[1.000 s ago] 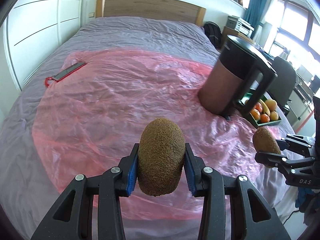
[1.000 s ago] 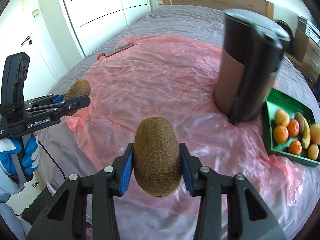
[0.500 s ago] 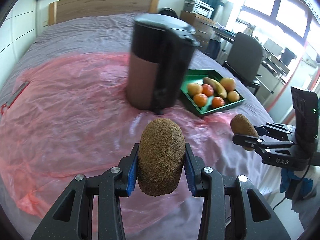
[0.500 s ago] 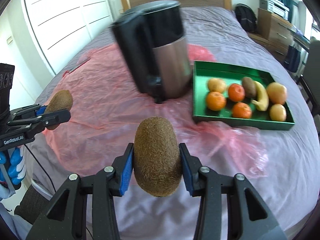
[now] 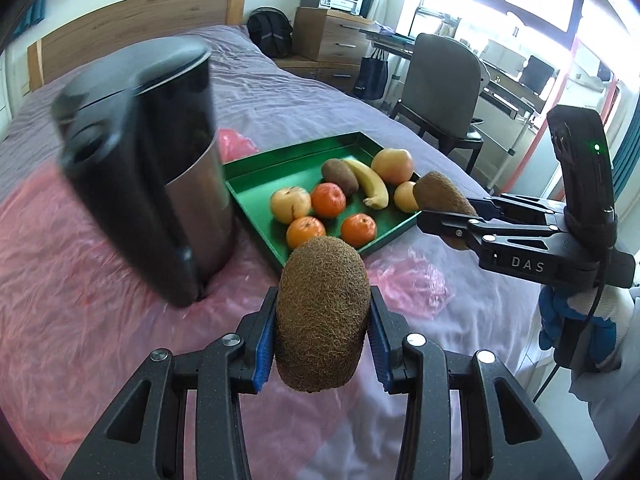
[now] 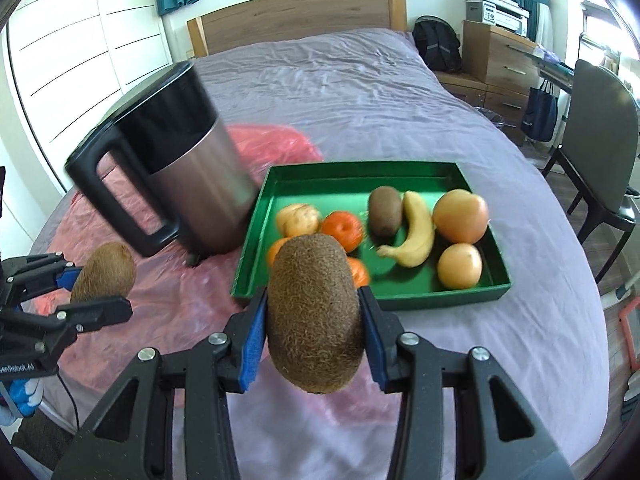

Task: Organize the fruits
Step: 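Lift and carry both kiwis past the kettle toward the green tray, then lower both kiwis into the green tray and open both tools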

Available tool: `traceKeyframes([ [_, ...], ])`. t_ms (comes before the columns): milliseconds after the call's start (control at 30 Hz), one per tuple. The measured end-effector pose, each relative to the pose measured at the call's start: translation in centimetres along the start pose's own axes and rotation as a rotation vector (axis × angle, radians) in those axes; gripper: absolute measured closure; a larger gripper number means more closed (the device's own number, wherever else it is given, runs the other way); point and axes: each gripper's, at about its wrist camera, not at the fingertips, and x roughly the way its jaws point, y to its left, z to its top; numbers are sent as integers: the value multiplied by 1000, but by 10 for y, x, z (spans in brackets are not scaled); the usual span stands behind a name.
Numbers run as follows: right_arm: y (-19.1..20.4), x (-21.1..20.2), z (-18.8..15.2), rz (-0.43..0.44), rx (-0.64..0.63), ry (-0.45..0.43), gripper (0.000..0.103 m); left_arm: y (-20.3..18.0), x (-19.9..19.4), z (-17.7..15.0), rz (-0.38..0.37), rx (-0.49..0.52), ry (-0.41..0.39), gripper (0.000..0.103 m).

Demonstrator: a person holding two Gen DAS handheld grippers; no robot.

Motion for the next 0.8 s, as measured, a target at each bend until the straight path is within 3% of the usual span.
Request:
traceKeyframes([
  [433,-61,67,67,-34,23,-41,66,-17,76,69,27,35,0,67],
  [800,-95,151,117,-111,106,-42,66,4,157,110,129,-54,6,67],
])
